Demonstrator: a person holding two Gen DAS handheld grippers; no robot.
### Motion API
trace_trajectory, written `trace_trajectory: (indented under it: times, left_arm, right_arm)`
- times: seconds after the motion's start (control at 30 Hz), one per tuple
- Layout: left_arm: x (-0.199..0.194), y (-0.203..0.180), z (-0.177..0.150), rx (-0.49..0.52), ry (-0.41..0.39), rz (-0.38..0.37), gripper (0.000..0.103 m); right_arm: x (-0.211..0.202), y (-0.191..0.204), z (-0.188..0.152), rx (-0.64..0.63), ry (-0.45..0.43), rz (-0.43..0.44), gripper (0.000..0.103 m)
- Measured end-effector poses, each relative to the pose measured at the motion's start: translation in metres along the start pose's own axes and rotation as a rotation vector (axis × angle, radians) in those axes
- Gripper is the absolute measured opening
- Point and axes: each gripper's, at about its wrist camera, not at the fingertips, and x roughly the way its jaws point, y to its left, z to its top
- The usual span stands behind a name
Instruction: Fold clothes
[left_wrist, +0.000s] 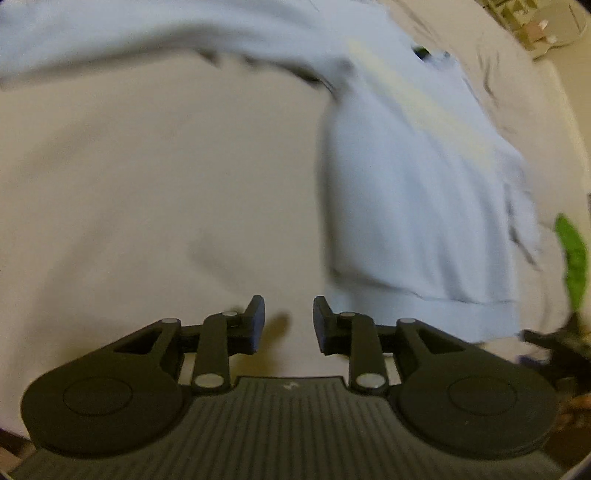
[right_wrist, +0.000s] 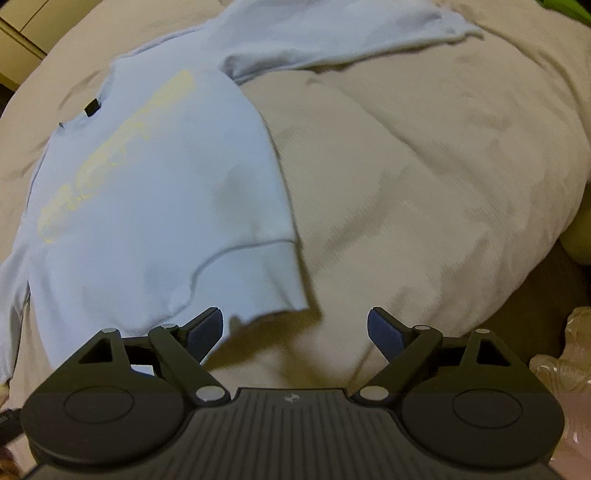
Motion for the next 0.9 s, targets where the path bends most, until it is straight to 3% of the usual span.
trace_trajectory:
  times: [0.07,0.2,0.33,0.47,0.5,0.57,0.6,0.7,0.77,0.9]
  left_arm:
    - [0.011,-0.008,-0.009,-0.012,-0.008,-0.023,0.03]
    - [0.03,-0.014,-0.011,-0.012,-0.037,-0.001,0.032]
    - [0.049,-0.024,-0.024,-0.044,-0.077,0.015,0.031]
    - [0.051,-0.036,-0.031,-0.069,-0.115,0.019,0.028]
    - [0.049,-0.039,-0.031,-0.075,-0.125,0.02,0.027]
    - [0.044,-0.046,-0.03,-0.086,-0.144,0.023,0.002]
    - [0.042,-0.049,-0.03,-0.091,-0.154,0.024,0.002]
    - [0.036,-0.059,-0.029,-0.108,-0.184,0.028,0.001]
    - [0.02,-0.065,-0.029,-0.119,-0.221,0.018,0.001]
    - [-0.048,-0.065,-0.053,-0.18,-0.314,-0.036,0.001]
  right_arm:
    - [0.002,-0.013,-0.002,0.023,0.011,0.017,0.087]
    - [0.006,-0.04,-0.008,0.086,0.023,0.092,0.085]
    - [0.018,-0.065,-0.009,0.174,0.013,0.251,0.072]
    - [0.043,-0.083,-0.005,0.284,-0.007,0.362,0.071]
    - [0.051,-0.088,-0.004,0.319,-0.01,0.392,0.071]
    - [0.07,-0.094,-0.003,0.402,0.002,0.466,0.071]
    - [0.077,-0.095,-0.003,0.431,0.002,0.506,0.064]
    - [0.085,-0.086,0.004,0.458,0.011,0.593,0.008]
    - [0.066,-0.073,0.016,0.381,-0.023,0.593,0.007]
    - [-0.027,-0.049,0.051,0.117,-0.17,0.546,0.006]
